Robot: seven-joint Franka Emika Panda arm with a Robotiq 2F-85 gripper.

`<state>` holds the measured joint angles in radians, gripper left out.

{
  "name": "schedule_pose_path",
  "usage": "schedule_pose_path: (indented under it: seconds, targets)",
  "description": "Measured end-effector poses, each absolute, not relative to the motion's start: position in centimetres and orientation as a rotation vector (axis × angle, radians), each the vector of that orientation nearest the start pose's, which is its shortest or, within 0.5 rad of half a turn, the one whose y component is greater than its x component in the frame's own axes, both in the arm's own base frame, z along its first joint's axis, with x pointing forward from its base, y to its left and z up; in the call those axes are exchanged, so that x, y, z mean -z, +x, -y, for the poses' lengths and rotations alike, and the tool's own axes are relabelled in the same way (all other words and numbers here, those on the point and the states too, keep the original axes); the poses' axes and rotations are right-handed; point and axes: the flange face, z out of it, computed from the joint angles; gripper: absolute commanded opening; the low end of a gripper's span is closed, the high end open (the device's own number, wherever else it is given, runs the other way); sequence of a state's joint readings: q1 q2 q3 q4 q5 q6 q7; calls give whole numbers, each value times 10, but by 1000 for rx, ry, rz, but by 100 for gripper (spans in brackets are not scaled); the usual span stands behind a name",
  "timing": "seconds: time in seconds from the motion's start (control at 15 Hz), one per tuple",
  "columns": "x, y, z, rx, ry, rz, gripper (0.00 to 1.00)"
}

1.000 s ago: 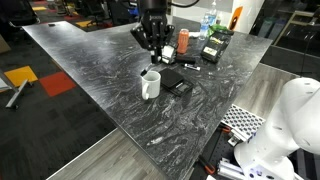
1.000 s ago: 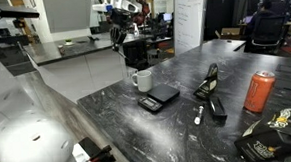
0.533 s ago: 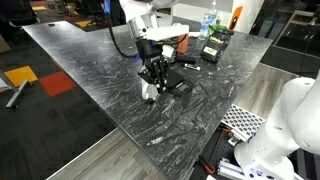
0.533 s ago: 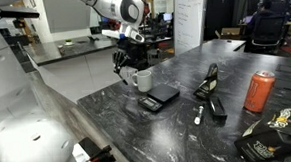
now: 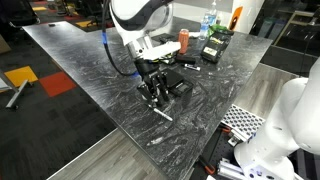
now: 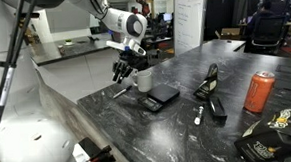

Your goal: Remove the black marker from the mug then put the mug on the black scale, move the scale to the right and put the marker back in the mug.

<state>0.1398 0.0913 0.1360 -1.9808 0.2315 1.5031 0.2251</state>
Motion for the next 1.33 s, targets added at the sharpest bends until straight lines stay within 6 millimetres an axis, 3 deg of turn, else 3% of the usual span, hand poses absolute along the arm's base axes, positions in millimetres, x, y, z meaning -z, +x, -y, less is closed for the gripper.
schedule_pose_path:
  seconds: [0.27, 0.33, 0.67, 1.0, 1.33]
  targets:
    - [-393, 481, -159, -918, -2918, -28, 98]
    - [-395, 482, -159, -908, -2925, -31, 100]
    - [-433, 478, -157, -783, -2986, 1, 100]
    - [-479, 480, -152, -480, -3107, -63, 100]
    - [-495, 484, -155, -205, -3188, -154, 100]
